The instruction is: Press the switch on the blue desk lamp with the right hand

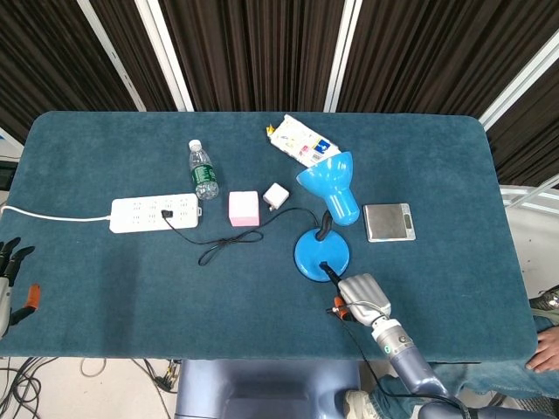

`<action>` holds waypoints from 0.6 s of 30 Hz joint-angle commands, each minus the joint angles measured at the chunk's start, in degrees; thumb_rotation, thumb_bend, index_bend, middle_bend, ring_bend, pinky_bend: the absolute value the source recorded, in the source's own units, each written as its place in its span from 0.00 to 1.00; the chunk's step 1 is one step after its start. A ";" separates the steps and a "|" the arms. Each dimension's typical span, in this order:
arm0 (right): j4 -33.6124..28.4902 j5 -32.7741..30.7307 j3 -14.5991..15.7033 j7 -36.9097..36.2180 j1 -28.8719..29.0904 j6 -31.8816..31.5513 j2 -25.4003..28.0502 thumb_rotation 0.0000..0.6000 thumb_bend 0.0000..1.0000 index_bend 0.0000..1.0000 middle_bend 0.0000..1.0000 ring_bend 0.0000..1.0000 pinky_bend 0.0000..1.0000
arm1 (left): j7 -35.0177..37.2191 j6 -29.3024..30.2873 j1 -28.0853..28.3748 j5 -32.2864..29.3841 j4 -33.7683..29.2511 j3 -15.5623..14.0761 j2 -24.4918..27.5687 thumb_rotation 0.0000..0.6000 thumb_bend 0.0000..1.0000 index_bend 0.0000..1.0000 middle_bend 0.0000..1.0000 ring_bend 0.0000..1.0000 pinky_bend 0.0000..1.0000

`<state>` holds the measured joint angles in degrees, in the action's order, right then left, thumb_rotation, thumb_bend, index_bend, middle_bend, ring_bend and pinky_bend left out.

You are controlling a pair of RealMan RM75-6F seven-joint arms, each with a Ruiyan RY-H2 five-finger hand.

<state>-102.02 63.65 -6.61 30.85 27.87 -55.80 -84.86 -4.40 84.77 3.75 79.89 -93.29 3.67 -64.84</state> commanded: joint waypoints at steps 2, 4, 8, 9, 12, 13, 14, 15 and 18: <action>0.70 -1.24 -0.11 0.01 0.74 -0.03 -0.71 1.00 0.65 0.04 0.63 0.72 0.82 | 0.18 0.05 -0.08 0.26 0.18 -0.15 -0.07 1.00 0.48 0.16 0.04 0.00 0.01; 1.10 -2.00 -0.11 0.06 1.19 0.24 -0.89 1.00 0.65 0.04 0.63 0.72 0.83 | 0.23 0.02 -0.07 0.37 0.27 -0.18 -0.07 1.00 0.48 0.16 0.04 0.00 0.01; 1.83 -4.01 0.26 0.28 2.29 1.15 -1.05 1.00 0.65 0.05 0.63 0.72 0.85 | 0.02 -0.12 -0.04 0.25 0.31 -0.14 -0.05 1.00 0.48 0.16 0.04 0.00 0.01; 1.98 -4.31 0.30 0.22 2.47 1.16 -1.14 1.00 0.65 0.05 0.63 0.72 0.86 | -0.09 -0.06 -0.04 0.29 0.38 -0.12 -0.04 1.00 0.48 0.16 0.04 0.00 0.01; 2.60 -5.03 0.58 0.10 2.94 1.04 -1.46 1.00 0.65 0.06 0.63 0.72 0.87 | -0.49 0.21 -0.03 0.42 0.59 0.02 -0.11 1.00 0.48 0.16 0.04 0.00 0.01; 2.72 -5.22 0.68 -0.01 3.03 0.99 -1.49 1.00 0.65 0.06 0.63 0.72 0.88 | -0.07 0.17 -0.32 0.20 1.20 -0.22 -0.38 1.00 0.48 0.16 0.04 0.00 0.01; 2.83 -5.43 0.81 -0.22 3.13 0.94 -1.48 1.00 0.65 0.06 0.63 0.72 0.88 | 0.78 0.40 -0.58 0.37 2.30 -0.40 -0.91 1.00 0.48 0.16 0.04 0.00 0.01; 2.93 -5.56 0.89 -0.40 3.19 0.89 -1.46 1.00 0.65 0.06 0.63 0.72 0.89 | 0.86 0.53 -0.55 0.55 2.36 -0.35 -0.95 1.00 0.48 0.16 0.04 0.00 0.01; 3.26 -5.76 1.21 -0.82 3.45 0.76 -1.38 1.00 0.65 0.06 0.63 0.72 0.90 | 0.75 0.99 -0.51 1.12 2.42 -0.23 -1.07 1.00 0.48 0.16 0.04 0.00 0.01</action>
<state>-98.77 57.90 -5.41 30.04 31.31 -55.03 -86.25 -3.74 85.40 3.28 80.61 -90.45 3.43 -65.75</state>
